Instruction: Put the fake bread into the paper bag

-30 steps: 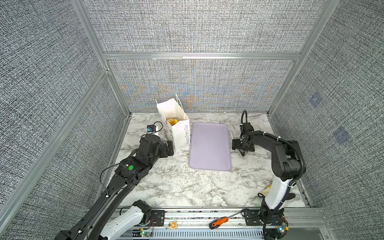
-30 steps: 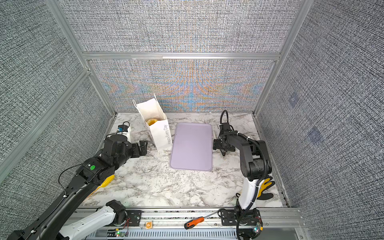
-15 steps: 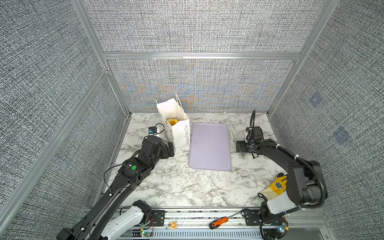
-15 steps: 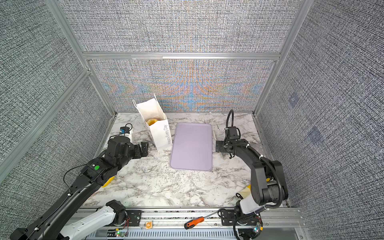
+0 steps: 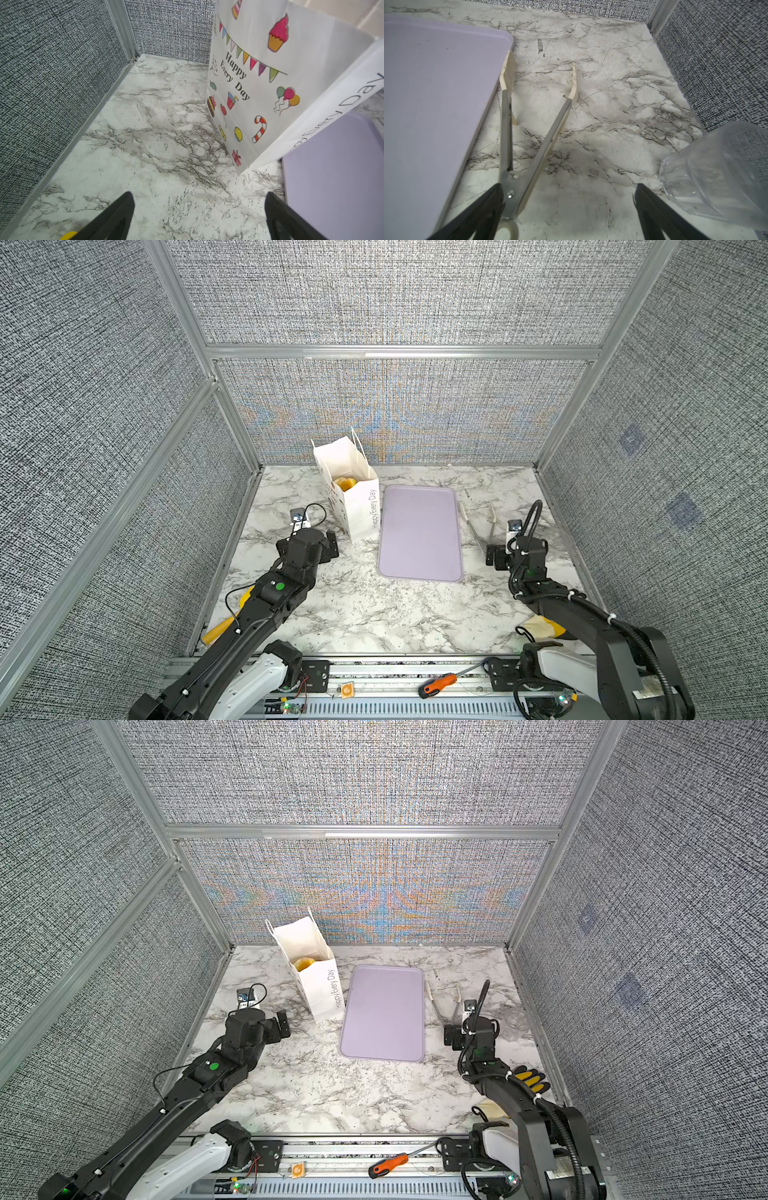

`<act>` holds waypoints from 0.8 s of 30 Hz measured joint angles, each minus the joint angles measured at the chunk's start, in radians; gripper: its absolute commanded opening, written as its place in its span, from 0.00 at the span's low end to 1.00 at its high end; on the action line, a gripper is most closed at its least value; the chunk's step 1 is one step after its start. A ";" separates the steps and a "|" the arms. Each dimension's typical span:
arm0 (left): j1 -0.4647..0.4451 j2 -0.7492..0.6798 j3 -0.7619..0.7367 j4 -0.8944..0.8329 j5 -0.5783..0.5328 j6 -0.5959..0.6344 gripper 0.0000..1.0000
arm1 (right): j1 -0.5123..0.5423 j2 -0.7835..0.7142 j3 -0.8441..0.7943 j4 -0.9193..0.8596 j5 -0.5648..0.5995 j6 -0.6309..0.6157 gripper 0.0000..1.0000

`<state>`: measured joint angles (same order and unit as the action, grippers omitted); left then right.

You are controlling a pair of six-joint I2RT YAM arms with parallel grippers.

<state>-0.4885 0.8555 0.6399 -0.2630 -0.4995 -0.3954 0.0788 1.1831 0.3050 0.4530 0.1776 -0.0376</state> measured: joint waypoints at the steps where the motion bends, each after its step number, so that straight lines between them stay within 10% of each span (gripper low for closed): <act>1: 0.006 0.002 -0.014 0.027 -0.005 0.010 0.99 | -0.010 0.023 -0.016 0.052 0.000 -0.002 0.99; 12: 0.064 0.129 -0.171 0.361 -0.083 0.164 1.00 | -0.074 0.335 -0.043 0.536 -0.049 0.017 0.99; 24: 0.264 0.410 -0.412 1.010 -0.034 0.449 0.98 | -0.078 0.357 0.010 0.592 0.025 0.063 0.99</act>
<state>-0.2245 1.2652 0.2283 0.7471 -0.5339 0.0532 0.0010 1.5402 0.3153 1.0451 0.2024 0.0250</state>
